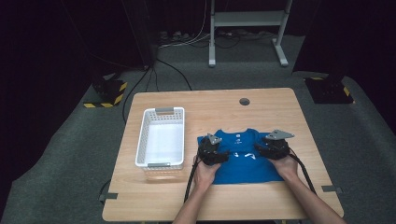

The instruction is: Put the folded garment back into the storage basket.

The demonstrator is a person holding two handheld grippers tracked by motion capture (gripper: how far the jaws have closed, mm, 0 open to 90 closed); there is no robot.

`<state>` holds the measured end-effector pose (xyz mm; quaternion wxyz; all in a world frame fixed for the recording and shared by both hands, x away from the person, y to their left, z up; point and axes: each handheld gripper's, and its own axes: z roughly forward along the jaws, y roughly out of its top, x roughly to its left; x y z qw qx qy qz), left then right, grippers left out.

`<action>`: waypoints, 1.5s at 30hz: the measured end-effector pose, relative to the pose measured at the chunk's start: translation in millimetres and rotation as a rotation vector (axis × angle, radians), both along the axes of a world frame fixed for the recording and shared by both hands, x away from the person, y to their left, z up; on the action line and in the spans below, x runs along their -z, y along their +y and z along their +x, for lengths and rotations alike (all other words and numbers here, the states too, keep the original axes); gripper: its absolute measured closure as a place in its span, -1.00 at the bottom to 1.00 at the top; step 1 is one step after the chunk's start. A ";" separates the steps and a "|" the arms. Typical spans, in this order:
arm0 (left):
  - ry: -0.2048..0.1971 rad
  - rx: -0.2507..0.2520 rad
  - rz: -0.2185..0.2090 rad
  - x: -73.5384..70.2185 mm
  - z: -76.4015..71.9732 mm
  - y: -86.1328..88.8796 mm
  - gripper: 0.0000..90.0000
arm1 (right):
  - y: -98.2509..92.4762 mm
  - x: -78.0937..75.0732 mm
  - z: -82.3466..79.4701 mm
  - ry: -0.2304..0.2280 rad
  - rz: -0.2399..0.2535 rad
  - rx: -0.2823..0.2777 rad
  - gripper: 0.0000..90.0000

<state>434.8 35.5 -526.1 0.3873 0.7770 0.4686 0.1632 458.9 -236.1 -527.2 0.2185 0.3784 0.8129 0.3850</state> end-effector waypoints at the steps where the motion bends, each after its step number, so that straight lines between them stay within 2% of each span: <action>1: 0.000 -0.009 -0.005 -1.5 0.8 0.9 -0.33 | -0.2 -2.4 1.5 0.004 0.009 0.006 0.05; 6: 0.017 -0.041 -0.001 -7.2 8.8 5.7 -0.34 | 1.6 -10.5 9.4 0.026 0.031 0.022 0.04; 8: 0.017 -0.063 0.016 -8.5 12.5 7.0 -0.35 | 2.6 -11.0 13.4 0.031 0.037 0.034 0.05; 11: 0.032 -0.086 0.022 -9.0 21.1 8.7 -0.35 | 3.2 -9.7 19.6 0.070 0.057 0.049 0.04; 14: 0.055 -0.110 0.016 -8.8 31.2 9.7 -0.35 | 5.9 -11.3 24.3 0.076 0.061 0.056 0.06; 18: 0.075 -0.110 0.022 -7.6 40.4 7.4 -0.29 | 9.2 -13.3 29.0 0.073 0.074 0.068 0.14; 21: 0.088 -0.103 0.033 -4.2 42.9 5.1 -0.14 | 10.4 -8.7 33.5 0.108 0.062 0.063 0.24; 25: 0.080 -0.094 0.030 -2.0 42.3 4.5 0.10 | 10.7 -8.4 34.1 0.104 0.064 0.054 0.45; 29: 0.066 -0.086 0.052 -1.9 42.2 1.8 0.35 | 11.0 -7.9 34.7 0.103 0.045 0.034 0.64; 34: 0.055 -0.070 0.047 -4.1 41.2 2.6 0.67 | 12.7 -3.9 35.2 0.111 0.030 0.017 0.86; 38: 0.052 -0.043 0.015 -7.9 39.1 4.0 0.85 | 13.3 -6.0 33.1 0.103 0.030 0.008 0.89; 43: 0.041 -0.026 -0.043 -16.9 34.7 9.9 0.89 | 11.3 -15.0 27.5 0.076 0.034 -0.011 0.90; 45: 0.031 -0.020 -0.053 -21.1 31.5 11.4 0.89 | 9.5 -19.7 23.6 0.065 0.037 -0.020 0.90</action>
